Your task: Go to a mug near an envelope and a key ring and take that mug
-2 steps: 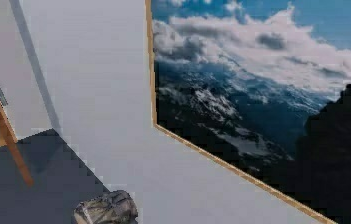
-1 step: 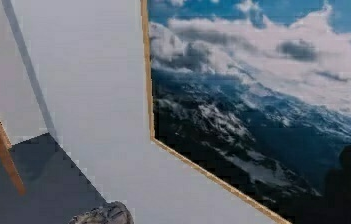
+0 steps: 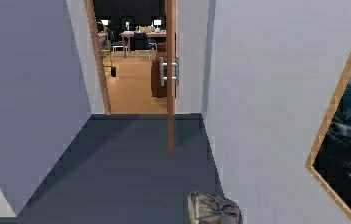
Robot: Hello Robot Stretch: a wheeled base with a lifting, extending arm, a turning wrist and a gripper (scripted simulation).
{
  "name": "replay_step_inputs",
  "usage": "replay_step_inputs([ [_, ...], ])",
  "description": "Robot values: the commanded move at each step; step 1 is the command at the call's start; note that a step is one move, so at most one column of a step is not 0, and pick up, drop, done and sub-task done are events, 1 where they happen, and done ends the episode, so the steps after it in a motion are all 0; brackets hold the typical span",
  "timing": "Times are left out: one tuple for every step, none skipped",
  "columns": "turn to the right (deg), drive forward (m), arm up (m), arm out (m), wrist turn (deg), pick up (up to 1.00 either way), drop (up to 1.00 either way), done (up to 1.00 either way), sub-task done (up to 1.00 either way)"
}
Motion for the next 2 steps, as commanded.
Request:
replay_step_inputs([
  [-21.0, 0.0, 0.0, 0.0, 0.0, 0.0, 0.0, 0.0, 0.0],
  [0.0, 1.0, 0.0, 0.0, 0.0, 0.0, 0.0, 0.0, 0.0],
])
